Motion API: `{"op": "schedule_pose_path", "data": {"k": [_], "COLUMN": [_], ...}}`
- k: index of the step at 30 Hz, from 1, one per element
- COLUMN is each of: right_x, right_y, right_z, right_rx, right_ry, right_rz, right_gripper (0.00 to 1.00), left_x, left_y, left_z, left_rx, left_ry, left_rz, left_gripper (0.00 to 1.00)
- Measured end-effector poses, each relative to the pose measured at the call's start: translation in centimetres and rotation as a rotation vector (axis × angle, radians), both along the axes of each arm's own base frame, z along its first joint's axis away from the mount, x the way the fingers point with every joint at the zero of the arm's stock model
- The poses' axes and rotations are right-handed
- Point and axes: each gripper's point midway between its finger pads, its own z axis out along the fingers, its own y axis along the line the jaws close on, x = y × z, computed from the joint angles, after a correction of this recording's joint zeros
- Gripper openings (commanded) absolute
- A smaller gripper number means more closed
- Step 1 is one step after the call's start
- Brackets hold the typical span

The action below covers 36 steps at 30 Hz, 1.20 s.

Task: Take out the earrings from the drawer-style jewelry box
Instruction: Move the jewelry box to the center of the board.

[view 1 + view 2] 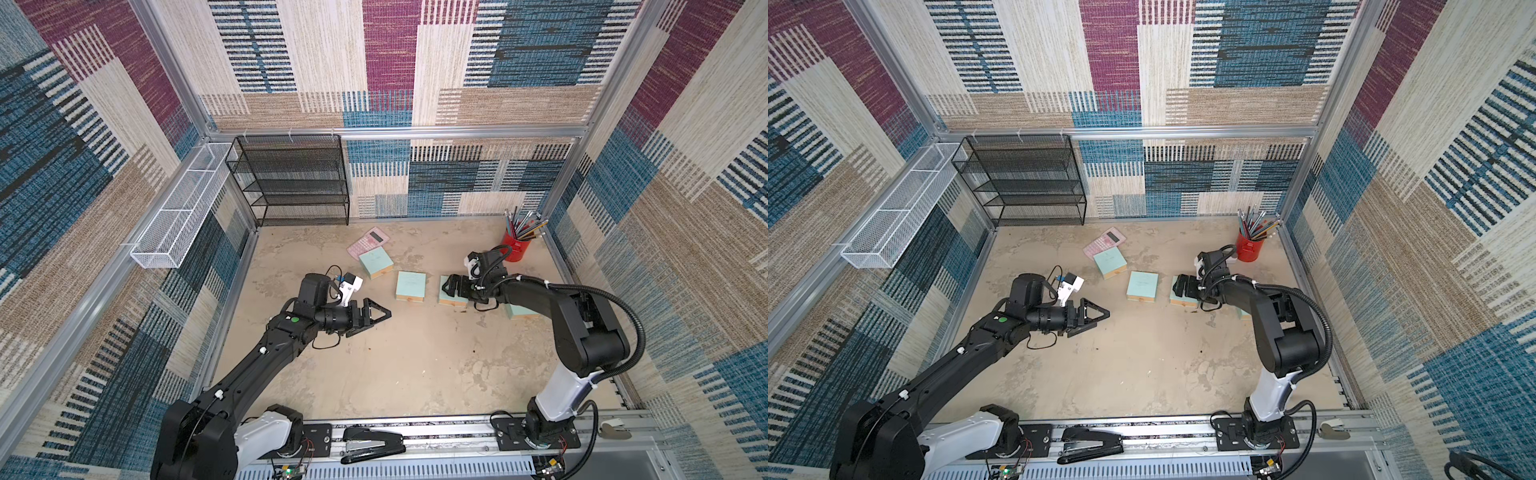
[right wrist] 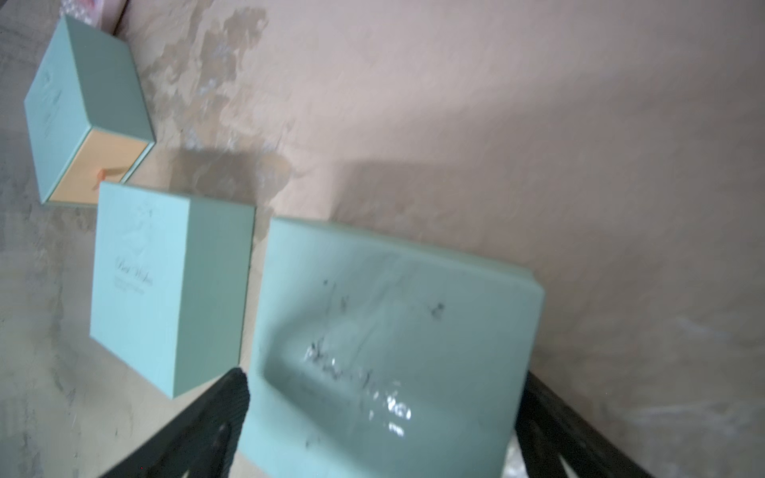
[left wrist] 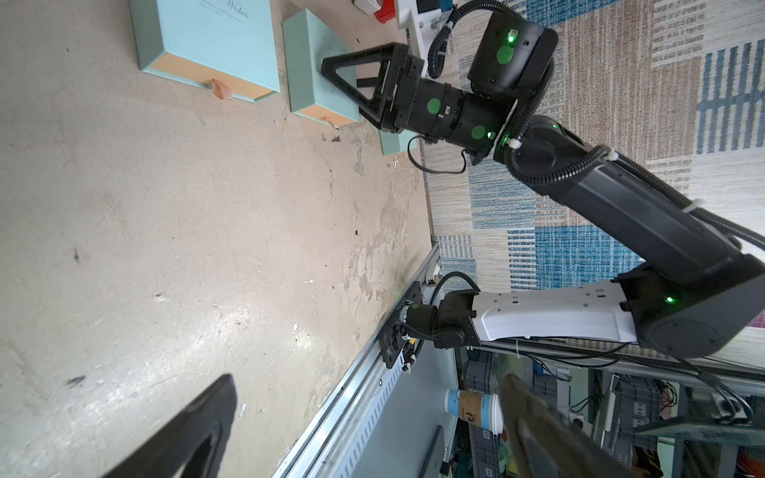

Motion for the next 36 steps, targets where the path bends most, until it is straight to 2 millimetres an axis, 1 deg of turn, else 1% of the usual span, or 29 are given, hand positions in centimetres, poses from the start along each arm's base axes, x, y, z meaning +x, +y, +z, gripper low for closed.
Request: {"op": "schedule_pose_path", "data": {"k": [2, 4, 6, 8, 10, 12, 15, 17, 20, 23, 26, 29, 31, 33, 36], "right_x": [-2.2, -4.1, -4.6, -3.9, -2.5, -0.4, 3.4, 5.9, 7.6, 8.3, 7.3, 5.8, 4.6, 3.6, 2.1], "right_y": [1.0, 1.8, 1.3, 0.2, -0.6, -1.3, -2.1, -1.9, -1.2, -0.1, 1.0, 2.2, 2.9, 3.7, 4.8], "right_z": [0.2, 0.9, 1.7, 2.4, 3.3, 4.2, 4.7, 4.6, 3.9, 2.7, 1.7, 1.0, 0.7, 0.8, 0.9], "right_rx": [0.018, 0.046, 0.050, 0.025, 0.014, 0.004, -0.015, -0.019, -0.001, 0.039, 0.092, 0.144, 0.166, 0.186, 0.206], "right_ry": [0.015, 0.013, -0.005, -0.030, -0.044, -0.076, -0.111, -0.132, -0.134, -0.124, -0.099, -0.080, -0.071, -0.069, -0.069], "right_rz": [0.007, 0.004, -0.031, -0.077, -0.103, -0.109, -0.102, -0.069, -0.011, 0.060, 0.119, 0.174, 0.210, 0.241, 0.286], "right_gripper": [0.99, 0.99, 0.99, 0.99, 0.99, 0.99, 0.99, 0.99, 1.00, 0.98, 0.97, 0.96, 0.96, 0.95, 0.92], "left_x": [0.1, 0.2, 0.3, 0.3, 0.4, 0.4, 0.3, 0.1, -0.3, -0.7, -0.6, 0.4, 1.0, 1.5, 2.0], "left_y": [0.1, 0.1, 0.2, 0.1, 0.0, -0.2, -0.8, -1.5, -3.0, -4.8, -6.3, -7.1, -7.3, -7.4, -7.5], "left_z": [-0.1, -0.3, -0.4, -0.6, -1.1, -1.5, -2.2, -2.9, -4.0, -5.2, -6.5, -7.5, -8.2, -8.7, -9.1], "left_rx": [0.003, 0.005, 0.002, -0.005, -0.016, -0.031, -0.063, -0.079, -0.099, -0.102, -0.093, -0.093, -0.088, -0.084, -0.082], "left_ry": [-0.001, 0.006, 0.010, 0.014, 0.035, 0.054, 0.082, 0.112, 0.149, 0.181, 0.203, 0.219, 0.221, 0.225, 0.218], "left_rz": [0.006, 0.017, 0.024, 0.030, 0.038, 0.040, 0.039, 0.038, 0.019, 0.001, -0.009, 0.015, 0.036, 0.052, 0.067], "left_gripper": [1.00, 1.00, 0.99, 0.98, 0.98, 0.98, 0.96, 0.94, 0.89, 0.85, 0.77, 0.75, 0.75, 0.73, 0.73]}}
